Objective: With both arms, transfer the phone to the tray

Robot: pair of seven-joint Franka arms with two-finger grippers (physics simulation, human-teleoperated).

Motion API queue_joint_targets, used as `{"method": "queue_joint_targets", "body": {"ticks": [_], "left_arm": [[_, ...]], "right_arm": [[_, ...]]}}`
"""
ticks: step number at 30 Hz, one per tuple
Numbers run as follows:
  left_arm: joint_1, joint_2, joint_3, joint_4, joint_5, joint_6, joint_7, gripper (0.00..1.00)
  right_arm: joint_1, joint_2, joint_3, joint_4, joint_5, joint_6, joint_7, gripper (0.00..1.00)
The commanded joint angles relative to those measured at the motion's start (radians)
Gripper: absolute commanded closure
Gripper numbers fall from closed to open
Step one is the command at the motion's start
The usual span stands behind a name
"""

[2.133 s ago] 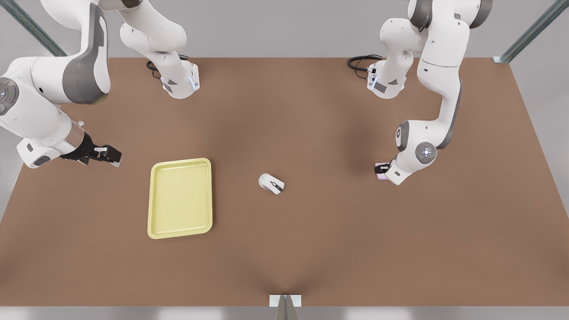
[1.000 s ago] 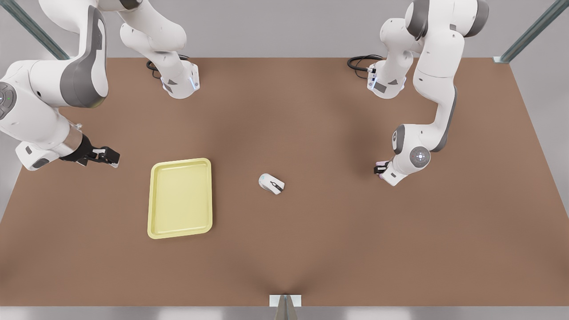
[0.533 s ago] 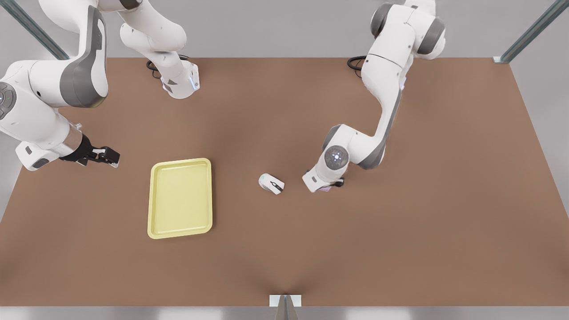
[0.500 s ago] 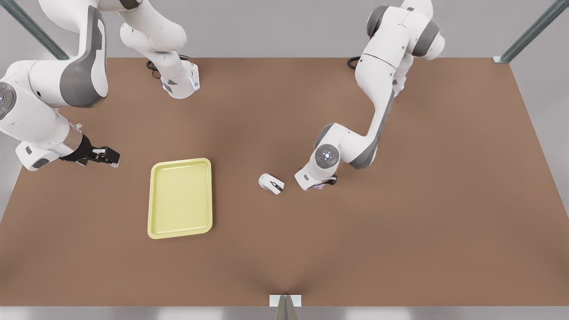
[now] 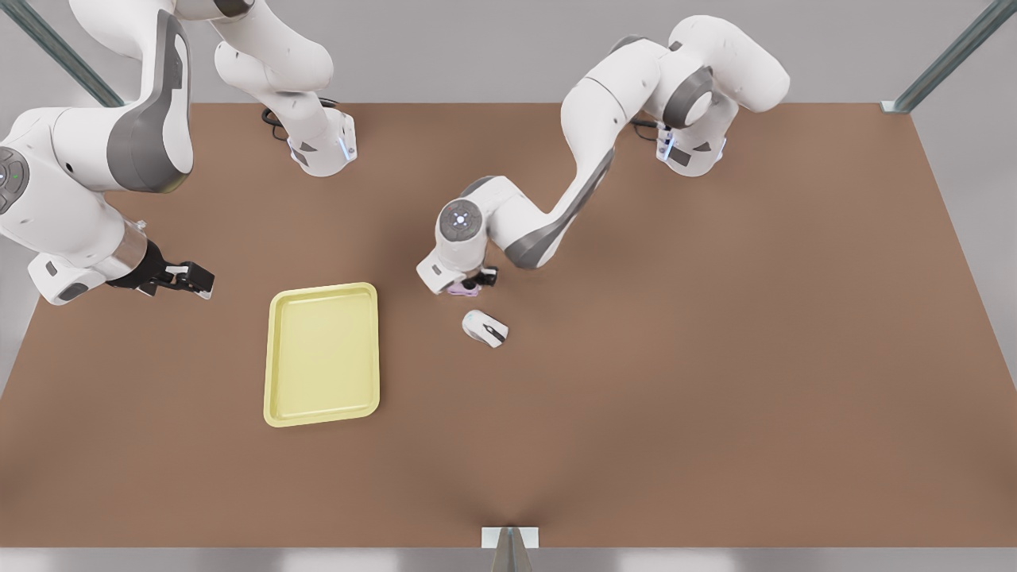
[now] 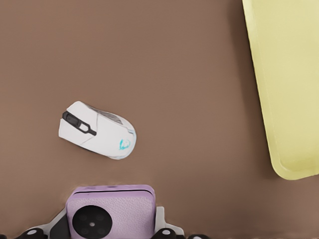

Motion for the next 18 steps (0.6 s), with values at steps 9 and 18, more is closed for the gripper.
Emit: {"method": "queue_joint_targets", "body": {"ticks": [9,18], "left_arm": [[-0.093,0.088,-0.004,-0.007,-0.07,0.129,-0.738,0.25],[-0.092,0.188,-0.004,0.001,-0.064,0.29,-0.467,0.25]], "right_arm": [[0.002,-0.001,0.0,-0.001,0.0,-0.002,-0.001,0.0],[0.0,0.0,0.0,-0.001,0.0,-0.002,-0.001,0.0]]}}
